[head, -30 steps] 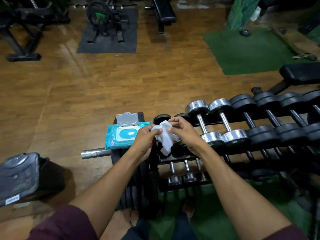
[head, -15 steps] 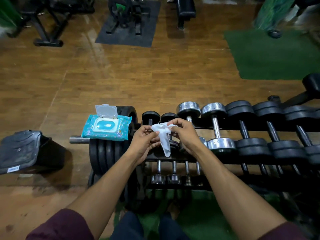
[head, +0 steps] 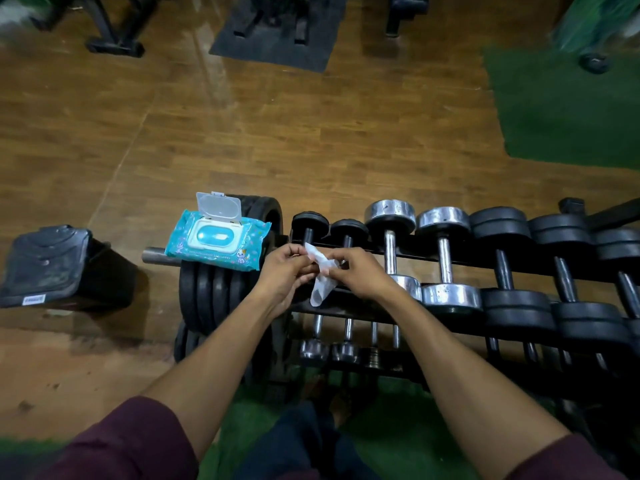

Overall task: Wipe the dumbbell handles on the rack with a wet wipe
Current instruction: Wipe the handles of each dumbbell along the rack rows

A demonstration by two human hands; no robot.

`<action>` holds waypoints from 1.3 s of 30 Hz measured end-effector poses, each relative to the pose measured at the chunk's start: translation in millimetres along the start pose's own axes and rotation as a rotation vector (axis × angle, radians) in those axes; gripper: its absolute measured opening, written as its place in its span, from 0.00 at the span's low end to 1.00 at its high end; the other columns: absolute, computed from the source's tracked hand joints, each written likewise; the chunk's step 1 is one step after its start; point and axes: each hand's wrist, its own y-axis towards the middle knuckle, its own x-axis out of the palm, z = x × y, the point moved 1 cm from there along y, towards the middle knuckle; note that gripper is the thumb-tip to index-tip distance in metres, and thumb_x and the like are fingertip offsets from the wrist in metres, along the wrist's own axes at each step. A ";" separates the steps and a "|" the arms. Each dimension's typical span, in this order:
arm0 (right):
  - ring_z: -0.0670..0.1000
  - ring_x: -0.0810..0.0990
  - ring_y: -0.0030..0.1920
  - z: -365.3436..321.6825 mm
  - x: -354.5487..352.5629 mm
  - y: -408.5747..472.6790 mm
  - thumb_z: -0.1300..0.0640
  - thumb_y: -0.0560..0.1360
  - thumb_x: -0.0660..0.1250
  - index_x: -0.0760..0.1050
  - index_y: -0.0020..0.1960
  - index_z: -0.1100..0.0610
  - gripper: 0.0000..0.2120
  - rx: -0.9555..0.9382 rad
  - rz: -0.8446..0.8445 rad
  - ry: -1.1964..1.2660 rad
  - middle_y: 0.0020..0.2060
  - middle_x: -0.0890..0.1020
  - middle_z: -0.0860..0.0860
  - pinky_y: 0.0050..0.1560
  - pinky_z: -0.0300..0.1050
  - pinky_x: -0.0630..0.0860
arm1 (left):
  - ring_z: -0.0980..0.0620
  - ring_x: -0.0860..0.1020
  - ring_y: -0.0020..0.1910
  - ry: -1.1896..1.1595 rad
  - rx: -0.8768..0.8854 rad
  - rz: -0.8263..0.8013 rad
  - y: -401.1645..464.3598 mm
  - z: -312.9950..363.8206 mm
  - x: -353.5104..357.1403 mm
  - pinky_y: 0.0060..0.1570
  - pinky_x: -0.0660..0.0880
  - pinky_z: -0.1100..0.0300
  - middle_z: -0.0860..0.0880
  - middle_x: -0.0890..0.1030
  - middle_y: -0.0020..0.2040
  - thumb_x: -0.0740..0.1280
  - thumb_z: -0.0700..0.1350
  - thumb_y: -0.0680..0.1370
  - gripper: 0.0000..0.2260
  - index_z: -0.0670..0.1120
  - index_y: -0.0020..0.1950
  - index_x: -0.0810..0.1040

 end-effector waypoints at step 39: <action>0.54 0.77 0.36 40.8 9.1 131.3 0.56 0.75 0.65 0.70 0.51 0.48 0.07 -0.145 -0.060 -0.432 0.36 0.79 0.50 0.33 0.52 0.74 | 0.43 0.78 0.65 0.726 -0.131 0.519 48.5 -53.7 -11.3 0.65 0.74 0.56 0.41 0.82 0.62 0.79 0.52 0.72 0.30 0.40 0.69 0.76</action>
